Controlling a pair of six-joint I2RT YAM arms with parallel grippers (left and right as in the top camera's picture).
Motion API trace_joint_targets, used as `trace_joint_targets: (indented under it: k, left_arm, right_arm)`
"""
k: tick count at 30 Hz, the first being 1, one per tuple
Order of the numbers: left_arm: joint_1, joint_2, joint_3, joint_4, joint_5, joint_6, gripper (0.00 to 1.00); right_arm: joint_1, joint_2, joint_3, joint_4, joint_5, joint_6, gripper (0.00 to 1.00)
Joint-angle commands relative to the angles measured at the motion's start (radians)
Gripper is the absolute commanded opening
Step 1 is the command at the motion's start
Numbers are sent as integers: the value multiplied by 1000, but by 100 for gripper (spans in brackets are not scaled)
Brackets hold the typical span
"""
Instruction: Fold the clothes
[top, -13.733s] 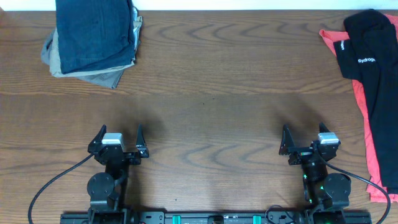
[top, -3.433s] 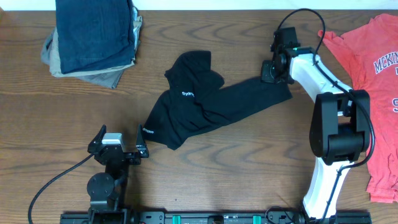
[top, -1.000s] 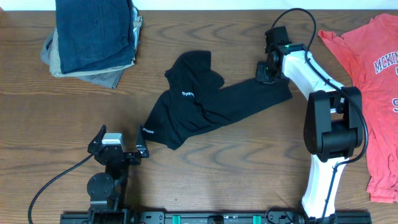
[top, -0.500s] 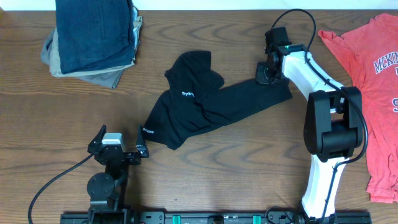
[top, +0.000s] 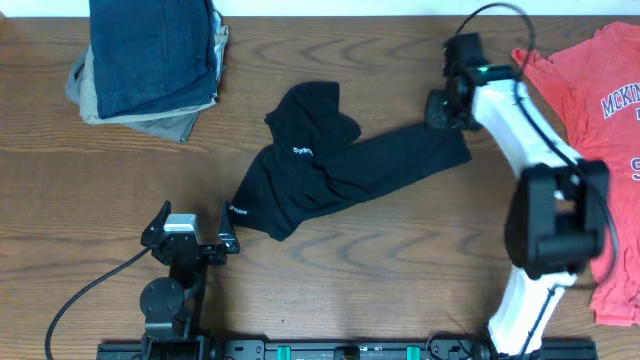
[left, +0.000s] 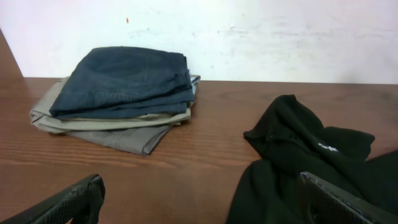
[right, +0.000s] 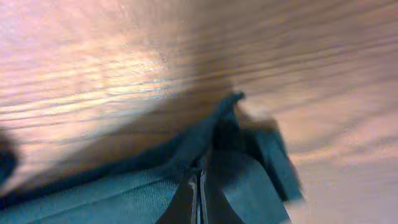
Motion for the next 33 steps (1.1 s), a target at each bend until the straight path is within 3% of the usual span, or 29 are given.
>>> trace_joint_targets:
  k: [1, 20, 29, 33]
  left_arm:
    - [4, -6, -15, -35, 11, 3, 98]
    - [4, -6, -15, -35, 11, 3, 98]
    - [4, -6, -15, -35, 11, 3, 98]
    - [4, -6, -15, -35, 11, 3, 98]
  right_arm:
    - [-8, -106, 2, -33, 42, 17, 1]
    - [-10, -412, 2, -295, 117, 119, 1]
    - [-10, -499, 2, -456, 262, 278, 1]
    - [-10, -548, 2, -445, 289, 312, 2]
